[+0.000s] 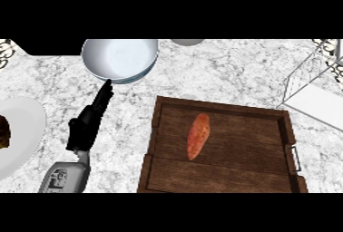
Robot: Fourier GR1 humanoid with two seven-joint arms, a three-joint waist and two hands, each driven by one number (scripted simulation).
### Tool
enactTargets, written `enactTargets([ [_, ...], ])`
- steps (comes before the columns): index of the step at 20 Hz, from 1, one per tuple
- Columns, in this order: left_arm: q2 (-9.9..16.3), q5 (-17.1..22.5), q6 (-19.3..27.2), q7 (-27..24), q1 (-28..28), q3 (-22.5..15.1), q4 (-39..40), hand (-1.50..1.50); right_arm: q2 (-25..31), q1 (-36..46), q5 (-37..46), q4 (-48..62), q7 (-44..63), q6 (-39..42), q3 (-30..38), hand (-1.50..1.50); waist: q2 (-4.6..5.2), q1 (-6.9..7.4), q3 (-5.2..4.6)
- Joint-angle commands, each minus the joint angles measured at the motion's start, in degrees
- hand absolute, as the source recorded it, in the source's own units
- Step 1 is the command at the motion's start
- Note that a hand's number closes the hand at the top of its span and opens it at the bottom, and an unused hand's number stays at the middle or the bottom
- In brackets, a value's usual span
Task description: Pick the can from the tray and place it in the tiered shelf
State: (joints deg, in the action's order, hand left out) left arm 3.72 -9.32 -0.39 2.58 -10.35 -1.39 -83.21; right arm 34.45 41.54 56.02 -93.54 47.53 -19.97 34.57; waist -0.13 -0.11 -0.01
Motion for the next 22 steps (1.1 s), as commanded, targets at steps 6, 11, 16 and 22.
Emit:
enactTargets([
  [6,-0.20,0.07,0.07,-0.32,1.69,0.08,-0.57,0.00,7.34,-1.69,-1.81,-13.19,11.46,7.55,10.15,-1.50,-0.25,-0.97,-0.01],
  [11,0.79,1.11,-0.70,0.02,2.32,1.21,-1.47,0.00,10.03,-6.29,-8.78,-18.91,18.53,21.78,19.93,-1.50,-0.73,-2.54,-0.01],
  [16,0.64,0.49,0.96,-0.81,3.82,2.08,-1.16,0.00,10.68,-13.32,-18.26,-27.53,19.43,35.33,30.32,-1.50,-1.15,-4.10,0.00],
  [22,1.25,0.52,0.82,-2.03,3.53,2.69,-0.74,0.00,8.96,-20.39,-32.76,-30.43,14.39,45.60,47.52,-1.50,-1.12,-4.82,0.05],
])
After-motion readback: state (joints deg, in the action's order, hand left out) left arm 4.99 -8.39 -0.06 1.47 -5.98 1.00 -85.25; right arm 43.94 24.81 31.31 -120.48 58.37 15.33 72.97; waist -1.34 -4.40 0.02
